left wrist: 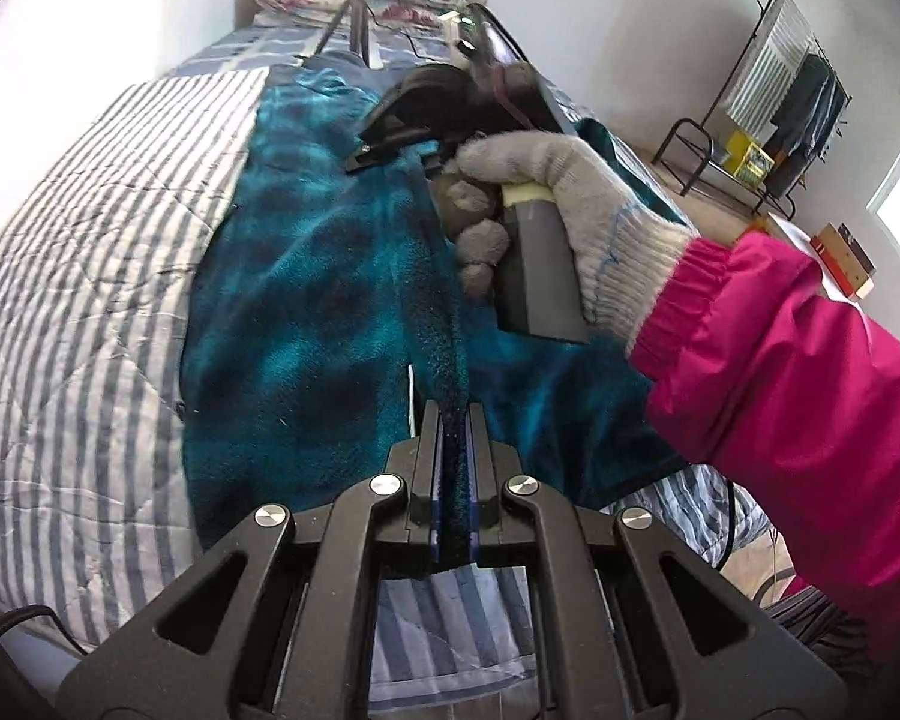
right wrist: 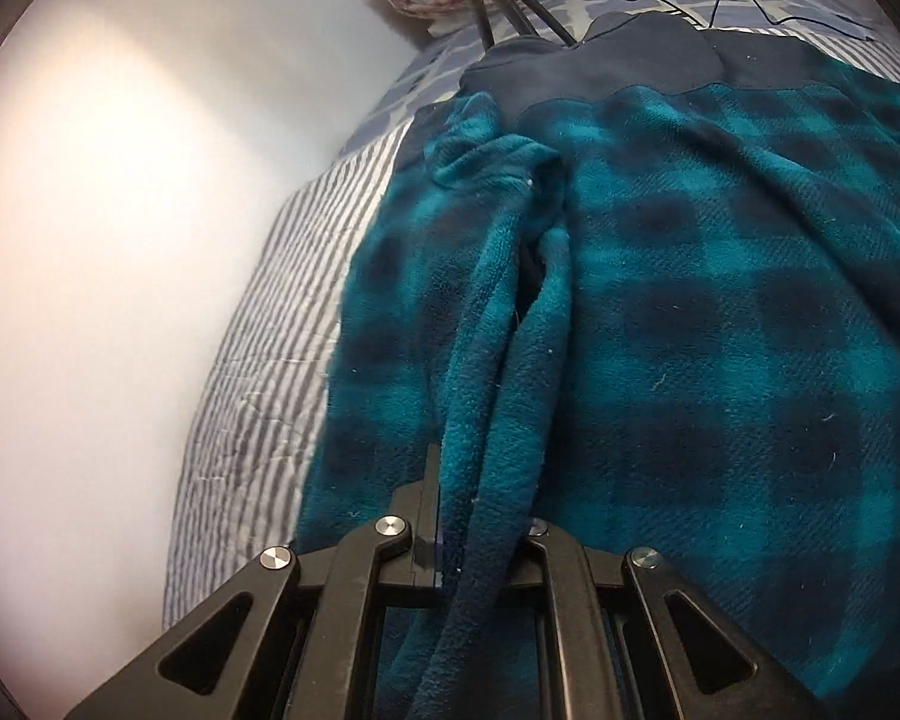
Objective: Fold large clothes
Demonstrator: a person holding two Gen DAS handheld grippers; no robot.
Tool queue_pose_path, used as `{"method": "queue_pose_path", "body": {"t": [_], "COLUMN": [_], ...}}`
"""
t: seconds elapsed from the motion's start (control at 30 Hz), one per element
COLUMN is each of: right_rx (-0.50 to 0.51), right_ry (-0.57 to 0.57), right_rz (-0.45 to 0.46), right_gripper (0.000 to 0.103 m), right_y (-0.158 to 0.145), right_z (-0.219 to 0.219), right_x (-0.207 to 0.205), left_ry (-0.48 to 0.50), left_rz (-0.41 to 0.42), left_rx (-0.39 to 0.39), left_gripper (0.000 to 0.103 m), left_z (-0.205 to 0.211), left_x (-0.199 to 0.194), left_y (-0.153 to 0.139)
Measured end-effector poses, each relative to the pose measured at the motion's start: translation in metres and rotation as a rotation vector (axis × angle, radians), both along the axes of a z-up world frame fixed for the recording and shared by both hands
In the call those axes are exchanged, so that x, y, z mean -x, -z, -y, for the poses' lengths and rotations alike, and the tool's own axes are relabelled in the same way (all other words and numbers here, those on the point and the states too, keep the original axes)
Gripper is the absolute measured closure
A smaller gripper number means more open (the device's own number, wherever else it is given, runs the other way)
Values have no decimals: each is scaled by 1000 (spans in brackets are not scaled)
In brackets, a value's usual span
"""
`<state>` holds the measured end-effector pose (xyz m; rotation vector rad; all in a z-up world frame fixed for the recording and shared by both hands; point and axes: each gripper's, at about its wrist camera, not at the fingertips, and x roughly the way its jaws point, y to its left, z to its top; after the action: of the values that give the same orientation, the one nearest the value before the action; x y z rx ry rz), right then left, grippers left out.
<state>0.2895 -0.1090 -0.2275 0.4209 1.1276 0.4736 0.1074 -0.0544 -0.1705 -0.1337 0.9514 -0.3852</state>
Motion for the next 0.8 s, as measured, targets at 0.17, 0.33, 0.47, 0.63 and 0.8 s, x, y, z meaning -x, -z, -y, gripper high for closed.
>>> {"method": "queue_pose_path", "body": {"t": [0.17,0.33,0.47,0.63,0.8], "right_rx": [70,104,153,184,140], "right_ry": [-16,-15,-29,-113,-159], "right_rz": [-6,-7,54,135,118], "right_gripper": [98,82,76,76,74], "right_y": [7,3,-29,-69,-70], "right_z": [-9,-2,14,24,20], "right_x": [-3,-1,25,86,130], "left_ry": [38,105,91,24,-50], "left_rz": [-29,-25,-6,-10,-96], "left_rx": [50,93,115,62,125], "left_gripper": [97,90,90,90,89], "left_z": [2,-11,-41,-80,-102], "left_x": [7,32,43,30,3], "left_y": [-2,-20,-40,-53,-40]}}
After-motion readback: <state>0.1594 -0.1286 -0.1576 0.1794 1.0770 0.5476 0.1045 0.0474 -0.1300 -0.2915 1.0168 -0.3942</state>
